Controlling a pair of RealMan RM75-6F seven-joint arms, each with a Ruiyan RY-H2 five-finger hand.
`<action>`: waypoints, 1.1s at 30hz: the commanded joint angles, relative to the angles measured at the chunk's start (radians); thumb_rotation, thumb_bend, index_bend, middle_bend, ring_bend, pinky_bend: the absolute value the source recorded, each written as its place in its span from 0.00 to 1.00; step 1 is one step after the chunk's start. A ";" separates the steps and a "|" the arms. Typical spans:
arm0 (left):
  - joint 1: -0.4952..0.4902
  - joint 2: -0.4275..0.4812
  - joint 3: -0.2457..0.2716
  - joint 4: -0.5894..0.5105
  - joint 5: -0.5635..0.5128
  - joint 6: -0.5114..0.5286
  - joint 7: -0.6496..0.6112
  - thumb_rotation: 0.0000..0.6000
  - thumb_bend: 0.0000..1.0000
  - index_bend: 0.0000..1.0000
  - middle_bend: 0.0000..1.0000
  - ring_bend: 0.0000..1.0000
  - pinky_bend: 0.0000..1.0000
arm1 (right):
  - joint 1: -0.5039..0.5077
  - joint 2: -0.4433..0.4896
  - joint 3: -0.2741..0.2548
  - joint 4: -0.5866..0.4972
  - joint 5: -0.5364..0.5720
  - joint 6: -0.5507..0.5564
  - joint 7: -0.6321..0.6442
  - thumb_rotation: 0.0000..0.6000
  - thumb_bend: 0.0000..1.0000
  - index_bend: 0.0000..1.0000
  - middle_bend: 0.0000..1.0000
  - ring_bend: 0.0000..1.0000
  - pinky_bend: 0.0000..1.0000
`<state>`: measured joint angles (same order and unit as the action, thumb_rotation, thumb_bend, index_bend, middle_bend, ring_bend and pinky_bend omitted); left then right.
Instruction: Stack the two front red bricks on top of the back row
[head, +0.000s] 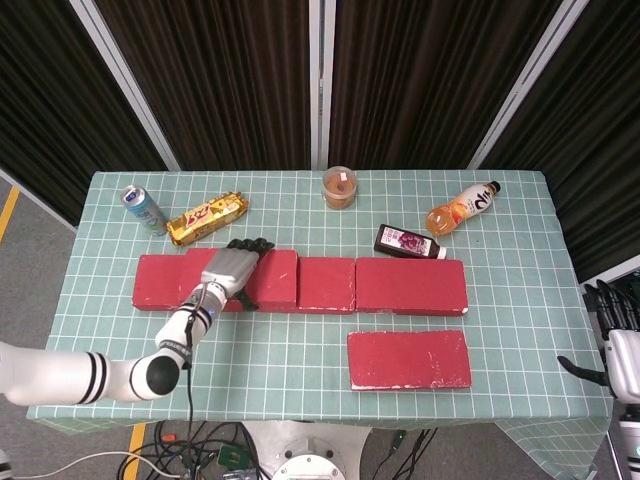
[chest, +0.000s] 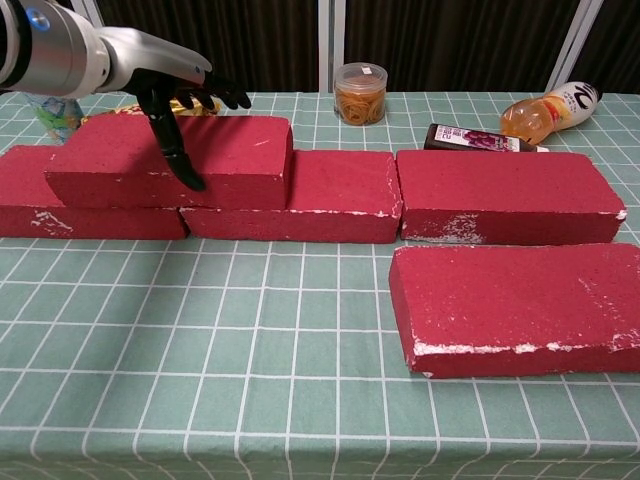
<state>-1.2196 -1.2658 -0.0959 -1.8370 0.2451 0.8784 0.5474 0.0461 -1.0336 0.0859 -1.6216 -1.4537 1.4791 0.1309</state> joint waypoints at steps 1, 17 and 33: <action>-0.005 0.047 0.000 -0.056 0.000 0.022 0.011 1.00 0.06 0.04 0.00 0.00 0.00 | -0.002 0.005 -0.001 -0.005 -0.003 0.004 0.001 1.00 0.00 0.00 0.00 0.00 0.00; 0.337 0.383 0.166 -0.390 0.425 0.414 -0.071 1.00 0.02 0.04 0.00 0.00 0.00 | 0.073 0.139 -0.087 -0.222 -0.235 -0.099 0.012 1.00 0.00 0.00 0.00 0.00 0.00; 0.848 0.310 0.302 -0.108 0.978 0.703 -0.435 1.00 0.00 0.04 0.00 0.00 0.00 | 0.210 0.067 -0.098 -0.340 -0.158 -0.378 -0.281 1.00 0.00 0.00 0.00 0.00 0.00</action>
<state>-0.4341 -0.9239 0.1871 -1.9993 1.1792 1.5285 0.1679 0.2321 -0.9535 -0.0173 -1.9463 -1.6400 1.1357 -0.1111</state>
